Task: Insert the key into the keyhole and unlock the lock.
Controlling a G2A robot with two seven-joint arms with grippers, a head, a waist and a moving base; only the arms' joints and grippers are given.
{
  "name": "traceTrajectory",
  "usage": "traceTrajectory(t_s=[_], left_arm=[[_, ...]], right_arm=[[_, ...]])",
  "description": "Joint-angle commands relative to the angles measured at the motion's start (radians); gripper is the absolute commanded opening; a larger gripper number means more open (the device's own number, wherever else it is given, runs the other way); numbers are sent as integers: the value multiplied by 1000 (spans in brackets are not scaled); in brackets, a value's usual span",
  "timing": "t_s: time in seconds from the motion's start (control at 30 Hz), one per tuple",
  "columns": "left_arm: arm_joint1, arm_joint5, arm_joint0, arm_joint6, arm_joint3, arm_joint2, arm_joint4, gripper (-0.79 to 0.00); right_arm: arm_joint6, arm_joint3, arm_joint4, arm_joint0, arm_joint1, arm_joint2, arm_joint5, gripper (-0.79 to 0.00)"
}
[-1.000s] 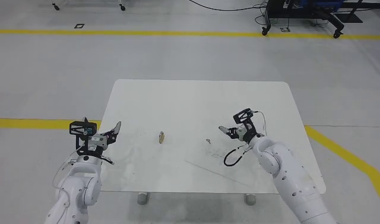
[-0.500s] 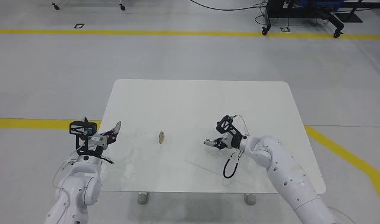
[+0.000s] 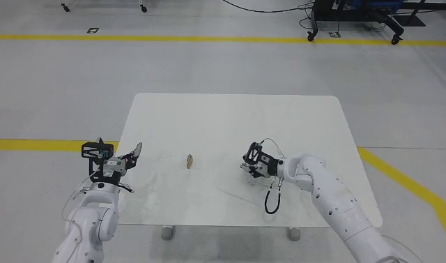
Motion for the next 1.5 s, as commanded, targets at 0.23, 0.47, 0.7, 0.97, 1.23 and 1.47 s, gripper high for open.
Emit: traceTrajectory(t_s=[0.23,0.47,0.7,0.97,1.23,1.47], left_arm=[[0,0,0,0,0,0,0,0],[0,0,0,0,0,0,0,0],[0,0,0,0,0,0,0,0],[0,0,0,0,0,0,0,0],[0,0,0,0,0,0,0,0],[0,0,0,0,0,0,0,0]], right_arm=[[44,-7,-22,21,4,-15,-5,-785],[25,-10,-93,87,2,-42,-18,-785],[-54,124,-92,228,-30,-126,-52,-785],[-178,258,-72,306,-63,-189,-40,-785],[-178,258,-72,306,-63,-189,-40,-785],[-178,258,-72,306,-63,-189,-40,-785]])
